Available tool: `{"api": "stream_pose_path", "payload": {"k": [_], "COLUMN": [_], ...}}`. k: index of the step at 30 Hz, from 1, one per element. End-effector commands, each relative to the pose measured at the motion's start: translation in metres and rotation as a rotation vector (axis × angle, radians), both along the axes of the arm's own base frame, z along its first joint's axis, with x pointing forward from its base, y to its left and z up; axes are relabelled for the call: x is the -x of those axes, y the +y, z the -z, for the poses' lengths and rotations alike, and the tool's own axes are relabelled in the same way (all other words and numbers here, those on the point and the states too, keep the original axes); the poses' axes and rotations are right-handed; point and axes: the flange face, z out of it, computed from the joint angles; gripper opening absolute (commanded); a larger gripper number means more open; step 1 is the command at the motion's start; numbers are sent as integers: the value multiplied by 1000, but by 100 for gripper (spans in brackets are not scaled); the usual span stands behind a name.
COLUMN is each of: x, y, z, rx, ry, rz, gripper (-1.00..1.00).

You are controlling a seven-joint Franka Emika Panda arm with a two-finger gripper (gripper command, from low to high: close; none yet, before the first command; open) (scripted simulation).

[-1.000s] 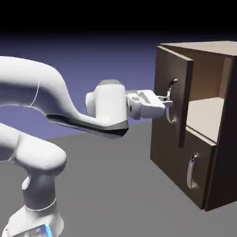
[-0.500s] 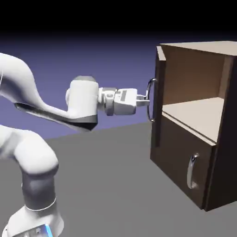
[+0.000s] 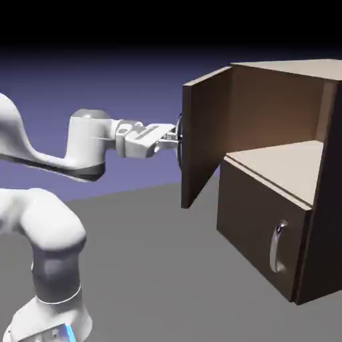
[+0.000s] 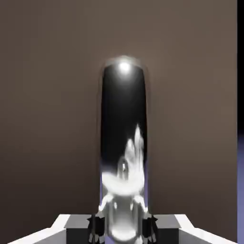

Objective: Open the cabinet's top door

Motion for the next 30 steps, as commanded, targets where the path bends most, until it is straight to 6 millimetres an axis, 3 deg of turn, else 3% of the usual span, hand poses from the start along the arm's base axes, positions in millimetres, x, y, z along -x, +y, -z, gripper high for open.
{"api": "stream_pose_path", "payload": {"k": [1,10,19,30], "x": [3,26,32,25], "y": [8,88,168,230], "z": [0,0,0,0], "rx": [-1,-1,-1,-1], "ry": [1,1,1,0], "rz": [22,231,434,591], "gripper": [-100,-100,-100,-100]}}
